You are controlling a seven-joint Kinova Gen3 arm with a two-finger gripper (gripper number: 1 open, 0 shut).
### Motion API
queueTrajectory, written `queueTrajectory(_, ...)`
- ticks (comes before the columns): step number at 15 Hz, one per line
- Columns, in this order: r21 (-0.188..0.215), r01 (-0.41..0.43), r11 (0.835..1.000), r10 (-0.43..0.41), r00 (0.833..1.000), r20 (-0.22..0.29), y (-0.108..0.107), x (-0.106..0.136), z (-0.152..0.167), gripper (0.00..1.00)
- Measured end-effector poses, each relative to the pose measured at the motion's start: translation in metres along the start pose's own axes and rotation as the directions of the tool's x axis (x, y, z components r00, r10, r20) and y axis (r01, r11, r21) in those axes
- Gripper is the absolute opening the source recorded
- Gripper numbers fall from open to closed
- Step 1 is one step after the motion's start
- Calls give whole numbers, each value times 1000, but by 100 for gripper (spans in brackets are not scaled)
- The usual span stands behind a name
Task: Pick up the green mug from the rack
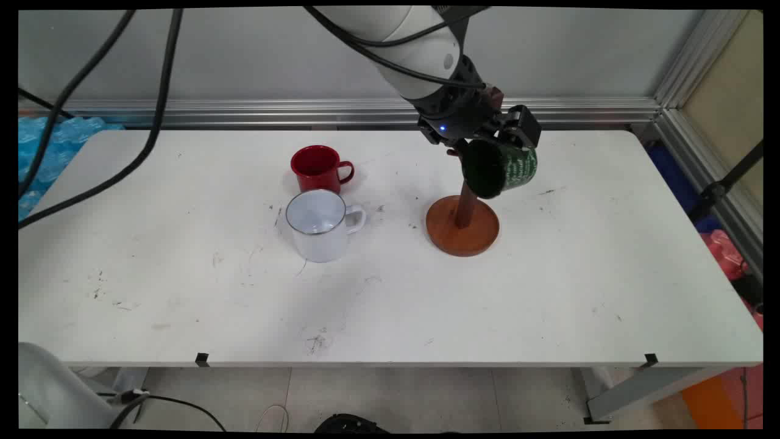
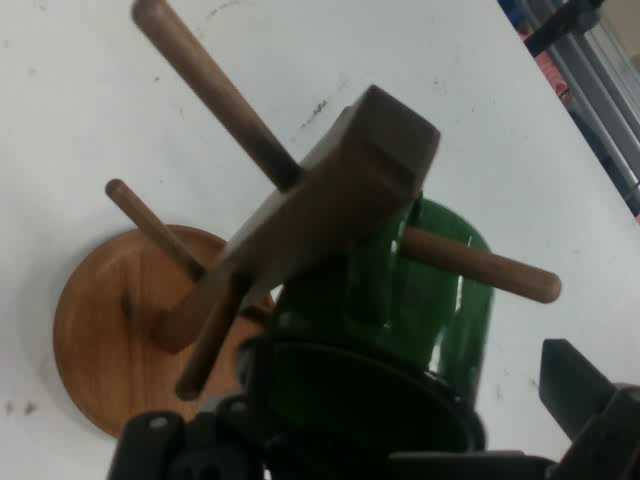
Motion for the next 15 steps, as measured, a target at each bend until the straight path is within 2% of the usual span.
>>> queueTrajectory(11, -32, -70, 997, 71, 998, 2, -16, -1, -40, 100)
queueTrajectory(15, -59, -145, 988, 145, 989, 6, -33, -4, -65, 100)
